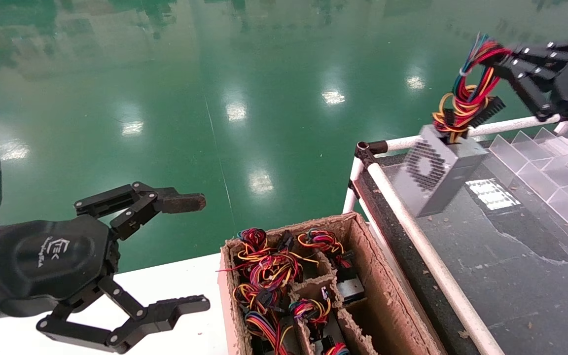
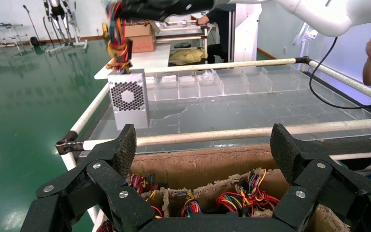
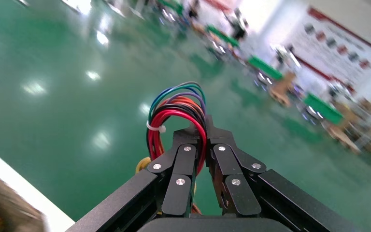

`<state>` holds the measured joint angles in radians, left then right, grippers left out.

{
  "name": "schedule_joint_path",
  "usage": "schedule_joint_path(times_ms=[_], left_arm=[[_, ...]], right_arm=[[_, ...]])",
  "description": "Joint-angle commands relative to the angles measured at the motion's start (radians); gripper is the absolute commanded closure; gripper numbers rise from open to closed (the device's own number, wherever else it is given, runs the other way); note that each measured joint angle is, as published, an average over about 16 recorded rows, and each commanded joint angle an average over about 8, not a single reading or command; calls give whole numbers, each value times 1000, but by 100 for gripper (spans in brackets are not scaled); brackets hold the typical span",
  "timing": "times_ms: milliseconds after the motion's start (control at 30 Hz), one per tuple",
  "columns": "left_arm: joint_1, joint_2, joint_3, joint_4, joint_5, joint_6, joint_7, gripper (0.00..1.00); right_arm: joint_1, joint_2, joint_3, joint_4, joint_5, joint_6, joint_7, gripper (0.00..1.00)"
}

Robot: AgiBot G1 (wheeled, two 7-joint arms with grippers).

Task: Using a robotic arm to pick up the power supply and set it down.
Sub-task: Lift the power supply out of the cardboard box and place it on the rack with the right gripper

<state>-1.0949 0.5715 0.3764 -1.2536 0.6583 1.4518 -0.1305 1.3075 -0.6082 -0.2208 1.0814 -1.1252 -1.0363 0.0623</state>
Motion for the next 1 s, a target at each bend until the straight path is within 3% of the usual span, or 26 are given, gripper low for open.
schedule_joint_path(times_ms=[33,467,733,1000], left_arm=[[0,0,0,0,0,0,0,0],[0,0,0,0,0,0,0,0],[0,0,0,0,0,0,0,0],[0,0,0,0,0,0,0,0]], right_arm=[[23,-20,-18,-33,-50,33,-21,100],[248,-234,-120,-417,-215,79,-192,100],[340,-365,-135,-644,-232,102,-313,100],[403,-435,-131,-799,-219,76,-410,100]])
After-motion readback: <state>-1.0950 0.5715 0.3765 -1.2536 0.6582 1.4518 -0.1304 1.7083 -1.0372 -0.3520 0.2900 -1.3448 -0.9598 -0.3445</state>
